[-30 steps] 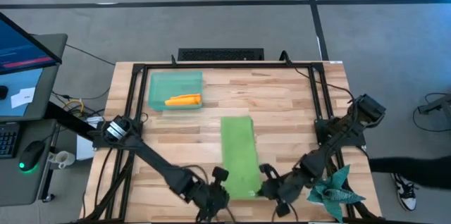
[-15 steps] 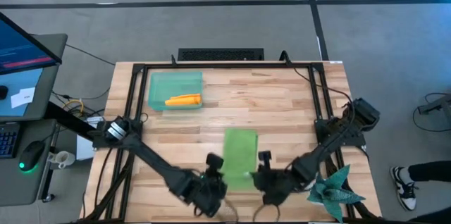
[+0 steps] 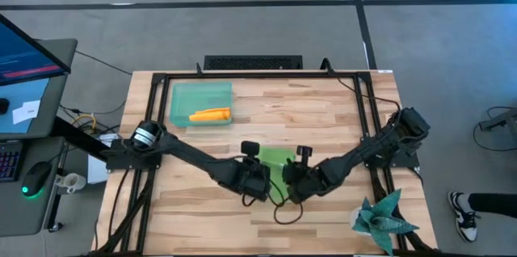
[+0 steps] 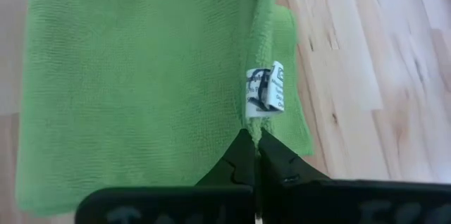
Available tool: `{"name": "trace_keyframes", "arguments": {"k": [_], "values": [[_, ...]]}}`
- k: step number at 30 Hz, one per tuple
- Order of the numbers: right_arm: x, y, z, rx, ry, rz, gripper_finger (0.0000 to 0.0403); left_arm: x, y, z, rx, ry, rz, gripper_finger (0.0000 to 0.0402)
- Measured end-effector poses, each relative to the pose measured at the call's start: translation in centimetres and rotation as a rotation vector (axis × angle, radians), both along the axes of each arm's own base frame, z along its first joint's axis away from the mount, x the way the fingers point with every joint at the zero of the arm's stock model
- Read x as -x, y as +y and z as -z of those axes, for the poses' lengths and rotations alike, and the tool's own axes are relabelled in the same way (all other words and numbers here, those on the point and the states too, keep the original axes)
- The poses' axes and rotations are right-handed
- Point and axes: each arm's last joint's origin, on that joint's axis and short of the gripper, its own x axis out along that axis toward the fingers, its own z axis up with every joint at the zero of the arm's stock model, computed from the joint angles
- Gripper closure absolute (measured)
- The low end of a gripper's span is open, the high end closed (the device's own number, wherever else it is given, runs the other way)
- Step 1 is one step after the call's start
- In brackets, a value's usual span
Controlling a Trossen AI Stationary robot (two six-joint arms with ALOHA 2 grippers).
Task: Roll microfiber towels into tight, uniform cylinder then place into a basket
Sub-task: Fold the green towel
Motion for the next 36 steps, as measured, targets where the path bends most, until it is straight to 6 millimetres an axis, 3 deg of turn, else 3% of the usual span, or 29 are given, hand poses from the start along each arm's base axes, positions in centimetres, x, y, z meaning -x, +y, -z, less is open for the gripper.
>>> {"name": "trace_keyframes", "arguments": {"k": [5,16,29,33,36], "values": [[-0.3,-0.8,0.1,-0.019,0.003,0.044,0.0393,-0.3,1.0,0.5,0.049,0.006,-0.02,0.0395],[-0.7,-1.7,0.1,-0.029,0.013,0.069,0.0392,-0.3,1.1,0.4,0.056,-0.01,-0.045,0.0383],[-1.4,-4.0,0.2,-0.069,0.049,0.133,0.0387,0.2,1.0,0.7,0.101,0.039,-0.079,0.0265],[-1.7,-4.8,0.2,-0.072,0.05,0.154,0.0385,1.2,0.3,0.8,0.136,0.103,-0.103,0.0252],[-1.9,-5.4,0.2,-0.071,0.055,0.164,0.036,1.7,-0.6,0.7,0.151,0.106,-0.109,0.0251]]}}
